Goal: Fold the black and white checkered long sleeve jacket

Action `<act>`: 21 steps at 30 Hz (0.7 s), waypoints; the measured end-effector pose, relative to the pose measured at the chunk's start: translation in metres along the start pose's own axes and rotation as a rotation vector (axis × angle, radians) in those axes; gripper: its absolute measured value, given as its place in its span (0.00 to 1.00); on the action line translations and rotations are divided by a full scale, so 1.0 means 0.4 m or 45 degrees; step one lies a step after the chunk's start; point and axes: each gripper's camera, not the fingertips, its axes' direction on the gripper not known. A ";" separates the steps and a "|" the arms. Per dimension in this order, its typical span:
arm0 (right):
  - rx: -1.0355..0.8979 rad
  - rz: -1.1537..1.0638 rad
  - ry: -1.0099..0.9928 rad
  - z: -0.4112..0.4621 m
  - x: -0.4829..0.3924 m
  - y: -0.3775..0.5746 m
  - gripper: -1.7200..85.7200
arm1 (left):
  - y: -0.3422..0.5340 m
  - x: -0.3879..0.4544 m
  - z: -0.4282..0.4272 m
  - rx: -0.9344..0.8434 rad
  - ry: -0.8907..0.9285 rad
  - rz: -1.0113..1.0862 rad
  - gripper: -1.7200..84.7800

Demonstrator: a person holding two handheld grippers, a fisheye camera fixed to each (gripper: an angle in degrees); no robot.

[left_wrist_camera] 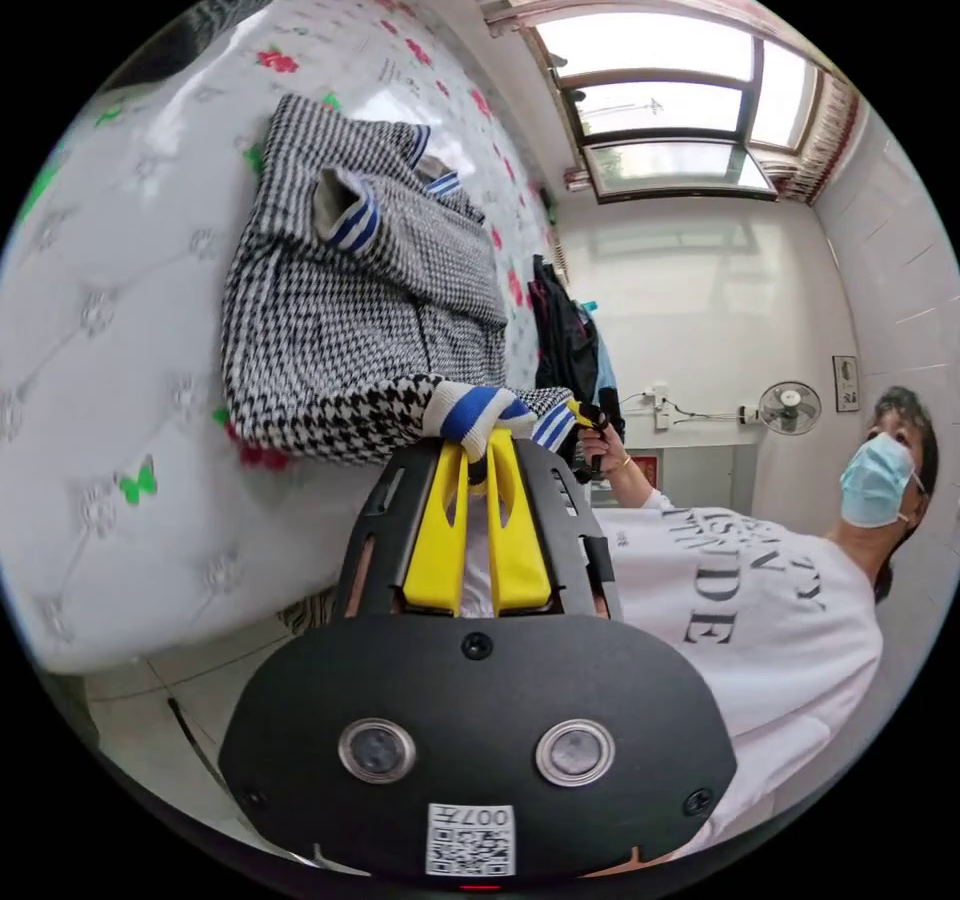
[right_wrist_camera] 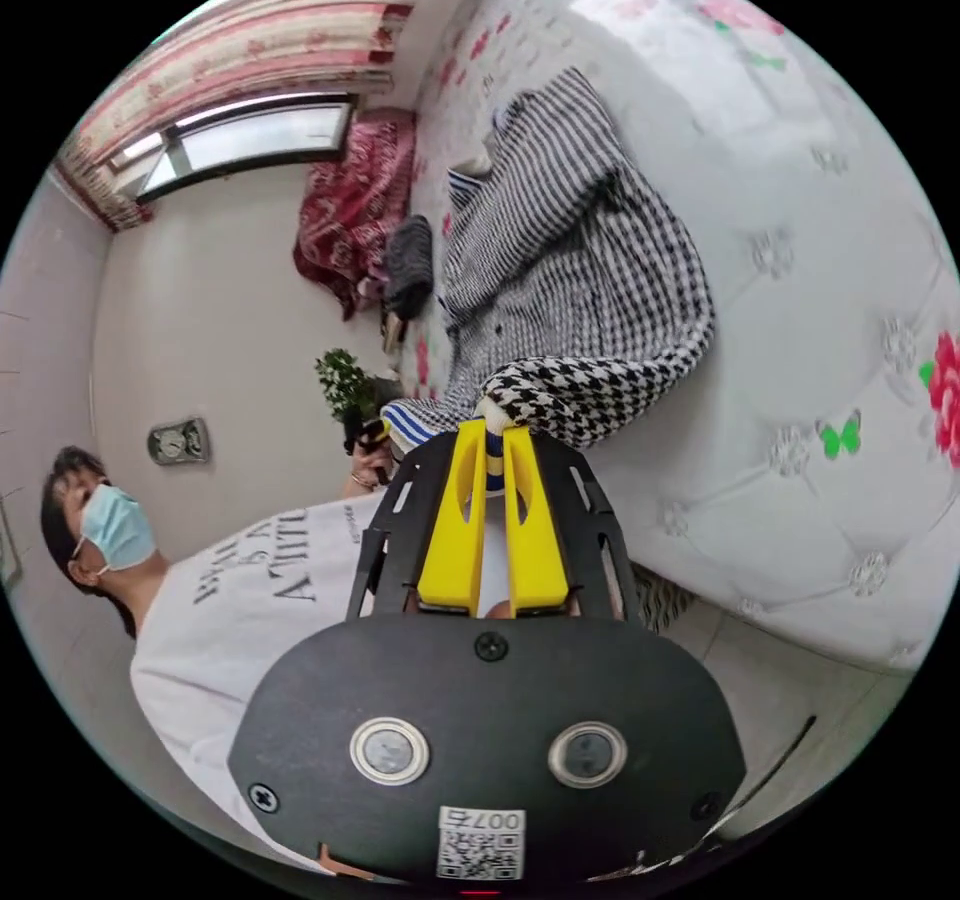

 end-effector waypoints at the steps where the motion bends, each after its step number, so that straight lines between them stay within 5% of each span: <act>1: 0.026 -0.028 -0.002 -0.025 -0.034 -0.067 0.03 | -0.045 -0.002 -0.014 0.009 0.020 -0.003 0.02; 6: 0.179 -0.074 0.163 -0.075 -0.135 -0.366 0.04 | -0.477 -0.046 -0.110 0.226 0.027 -0.086 0.05; 11: 0.403 -0.002 0.282 -0.072 -0.085 -0.470 0.08 | -0.586 -0.139 -0.143 0.583 -0.151 -0.264 0.11; 17: 0.369 0.122 0.390 -0.069 0.109 -0.308 0.13 | -0.477 -0.275 -0.112 0.284 -0.431 -0.171 0.16; 21: 0.539 0.398 0.297 -0.135 0.269 -0.121 0.16 | -0.380 -0.405 -0.149 0.261 -0.354 -0.320 0.18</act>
